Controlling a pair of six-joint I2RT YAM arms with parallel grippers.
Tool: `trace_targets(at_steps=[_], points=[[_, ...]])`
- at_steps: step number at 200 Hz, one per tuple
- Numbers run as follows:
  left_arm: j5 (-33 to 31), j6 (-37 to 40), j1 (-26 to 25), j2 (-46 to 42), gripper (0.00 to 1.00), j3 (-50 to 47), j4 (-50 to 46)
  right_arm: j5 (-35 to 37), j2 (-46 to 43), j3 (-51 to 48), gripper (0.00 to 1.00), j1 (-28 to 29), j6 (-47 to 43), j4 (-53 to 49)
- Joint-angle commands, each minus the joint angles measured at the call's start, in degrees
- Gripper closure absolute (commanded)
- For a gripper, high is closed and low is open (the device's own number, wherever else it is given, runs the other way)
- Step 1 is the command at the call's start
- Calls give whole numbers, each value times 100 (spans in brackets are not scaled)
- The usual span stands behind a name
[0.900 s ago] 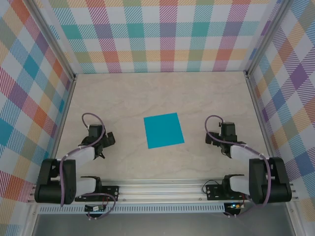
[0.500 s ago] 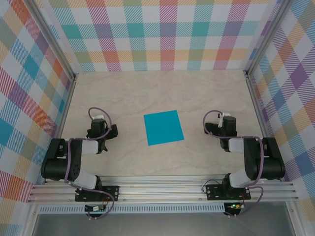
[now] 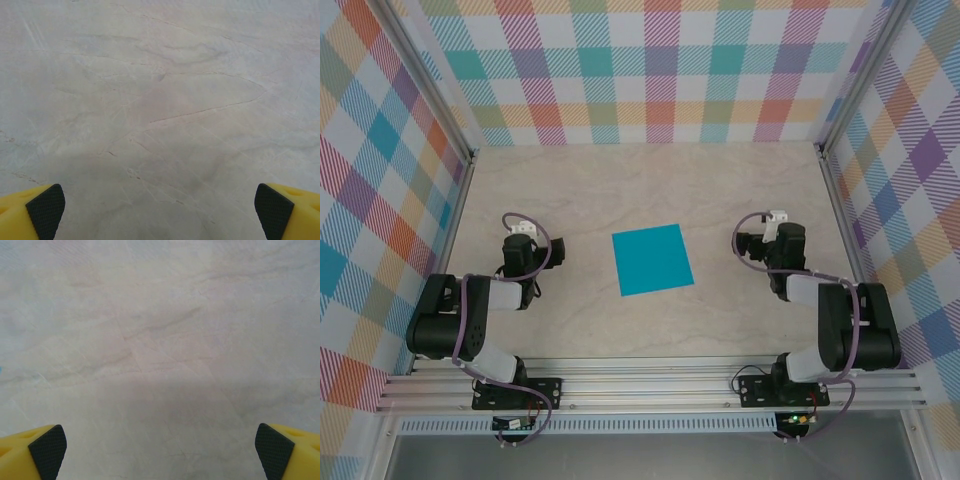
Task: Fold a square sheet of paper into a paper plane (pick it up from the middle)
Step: Move the square sheet of paper to the center of the table.
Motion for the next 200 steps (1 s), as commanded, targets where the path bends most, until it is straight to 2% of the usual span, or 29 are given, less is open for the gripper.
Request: trace_targets(at_steps=[1, 30, 43, 60, 80, 118, 140, 154, 176, 200], points=[[125, 128, -45, 81, 0, 138, 352, -538, -580, 676, 0, -5, 327, -1684], [134, 119, -48, 79, 0, 132, 353, -660, -709, 1615, 0, 23, 1147, -3955], [173, 144, -45, 50, 0, 100, 393, -1075, -502, 2052, 0, 25, 1467, -4754], [192, 141, -37, -88, 0, 128, 245, -1973, -471, 2046, 0, 23, 1764, -4862], [137, 94, -41, -407, 0, 166, -87, -2569, -671, 1867, 0, 43, 2139, -4712], [211, -58, -36, -1674, 0, 163, -1150, -2499, -897, 1849, 0, 361, 2617, -4971], [282, -333, -42, -2262, 0, 446, -2008, -2603, -812, 1916, 5, 616, 2665, -5006], [208, -801, -39, -2654, 0, 530, -2378, -2697, -604, 2014, 8, 845, 2645, -4991], [-737, -2282, -24, -3217, 0, 862, -3679, -2585, -181, 2381, 12, 1302, 2477, -5208], [-538, -3072, 1, -3545, 0, 1077, -4615, -2299, 273, 2786, 14, 1835, 2350, -5441]])
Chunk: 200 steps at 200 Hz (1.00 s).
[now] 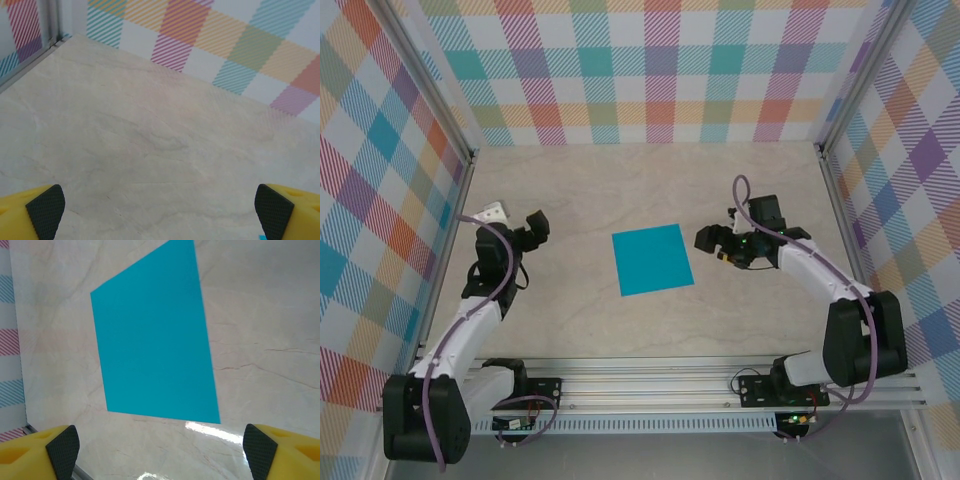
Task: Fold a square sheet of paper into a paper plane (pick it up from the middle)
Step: Move the square sheet of paper to the center of the table.
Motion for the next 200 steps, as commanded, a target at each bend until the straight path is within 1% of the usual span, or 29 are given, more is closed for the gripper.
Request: trace_targets(at_steps=[1, 12, 26, 36, 45, 59, 89, 118, 127, 150, 168, 180, 200], points=[[-199, -1341, 2, -287, 0, 261, -1505, 122, 355, 451, 14, 455, -163, -325], [-77, -1639, 25, -372, 0, 261, -1778, 95, 619, 632, 16, 769, -92, -279], [575, -1740, 35, -465, 0, 169, -1852, 220, 973, 855, 17, 1157, 49, -170], [959, -1917, 35, -464, 0, 140, -1896, 334, 1277, 1098, 22, 1378, 145, -190], [1202, -2079, 30, -413, 0, 185, -2029, 461, 1530, 1316, 23, 1532, 195, -264], [1678, -2101, 36, -324, 0, 239, -2073, 669, 1853, 1588, 24, 1726, 218, -381], [2324, -2248, -71, -114, 0, 169, -1847, 973, 2275, 2016, 28, 1892, 341, -626], [2652, -2200, -467, 262, 0, 221, -1754, 890, 2492, 2119, 29, 1940, 485, -628], [2674, -2178, -611, 389, 0, 231, -1726, 892, 2582, 2165, 31, 1961, 527, -692], [2526, -2131, -1010, 601, 0, 257, -1679, 1019, 2718, 2242, 31, 2025, 499, -704], [2428, -2142, -1246, 689, 0, 249, -1623, 1124, 3082, 2684, 31, 2025, 381, -1104], [2360, -2140, -1380, 764, 0, 255, -1603, 1104, 3257, 2842, 32, 2024, 298, -1093], [2346, -2139, -1565, 944, 0, 255, -1503, 1269, 3473, 3153, 32, 2019, 268, -1283]])
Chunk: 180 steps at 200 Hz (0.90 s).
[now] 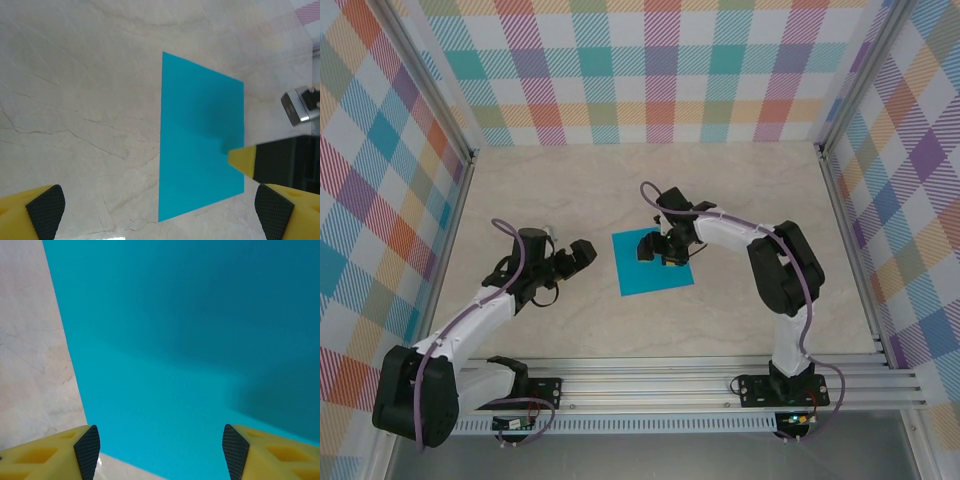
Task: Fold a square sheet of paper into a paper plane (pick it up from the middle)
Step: Move the square sheet of paper to the center of the table.
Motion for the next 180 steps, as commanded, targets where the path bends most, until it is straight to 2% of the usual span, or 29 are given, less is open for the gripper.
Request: trace_targets(at_steps=[1, 41, 74, 106, 127, 140, 180], points=[[-34, -21, -228, 188, 0, 92, 225, 210, 206, 411, 32, 28, -95, -422], [-105, -24, -645, 721, 0, 268, 353, 920, 651, 643, 34, 13, -57, -910], [-197, -85, -905, 1020, 0, 331, 509, 1330, 408, -23, 36, -22, 432, -973], [-406, -141, -1105, 1125, 0, 340, 564, 1294, 111, -294, 35, -22, 646, -844], [-612, -200, -1128, 1056, 0, 258, 581, 1324, -3, 6, 30, -3, 369, -895], [-669, -206, -1128, 1003, 0, 226, 582, 1536, -17, 344, 22, -7, 204, -1193], [-778, -228, -1128, 1012, 0, 216, 609, 2004, 334, 1134, 4, 30, -127, -1910]])
